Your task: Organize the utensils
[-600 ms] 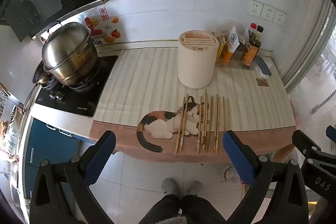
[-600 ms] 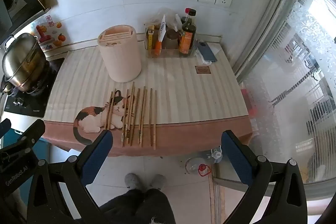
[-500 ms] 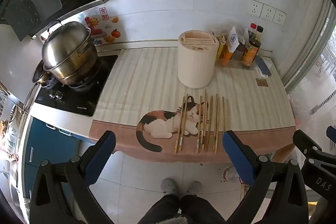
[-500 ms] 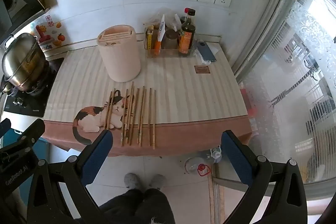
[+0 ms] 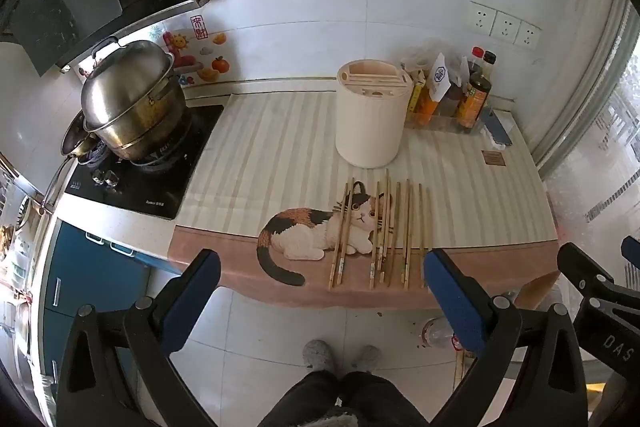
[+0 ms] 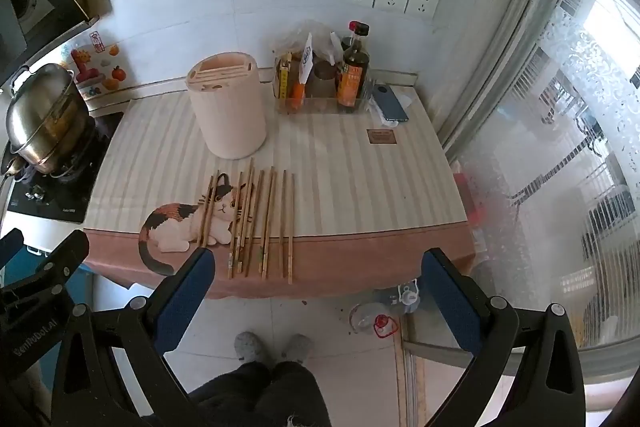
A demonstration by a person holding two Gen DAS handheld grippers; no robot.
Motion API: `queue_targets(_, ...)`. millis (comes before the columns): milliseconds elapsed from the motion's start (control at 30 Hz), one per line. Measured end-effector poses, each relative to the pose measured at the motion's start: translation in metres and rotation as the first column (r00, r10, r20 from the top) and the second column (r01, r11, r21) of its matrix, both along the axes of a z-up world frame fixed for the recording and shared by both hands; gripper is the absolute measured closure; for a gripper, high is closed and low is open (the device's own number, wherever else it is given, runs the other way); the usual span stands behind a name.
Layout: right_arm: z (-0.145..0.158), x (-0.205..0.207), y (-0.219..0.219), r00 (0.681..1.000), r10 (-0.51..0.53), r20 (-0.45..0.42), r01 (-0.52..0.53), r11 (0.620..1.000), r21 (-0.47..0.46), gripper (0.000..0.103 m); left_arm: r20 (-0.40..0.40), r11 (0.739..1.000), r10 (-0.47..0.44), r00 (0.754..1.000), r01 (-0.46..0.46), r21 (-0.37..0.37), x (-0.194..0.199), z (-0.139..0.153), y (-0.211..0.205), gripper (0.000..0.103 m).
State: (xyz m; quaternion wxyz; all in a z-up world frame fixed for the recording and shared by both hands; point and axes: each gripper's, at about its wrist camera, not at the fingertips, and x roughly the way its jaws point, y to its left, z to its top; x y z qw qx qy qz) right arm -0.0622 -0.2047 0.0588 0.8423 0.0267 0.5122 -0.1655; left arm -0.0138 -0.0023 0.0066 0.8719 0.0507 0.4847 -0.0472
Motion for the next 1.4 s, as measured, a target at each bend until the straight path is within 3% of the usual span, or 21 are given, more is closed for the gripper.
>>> queue_targets(1400,0.006,-0.001,0.004,1.0,-0.006,0.018,0.006,1.0,-0.03,0.0,0.014,0.999,-0.015,1.0,0.015,-0.028,0.004,0.005,0.001,0.0)
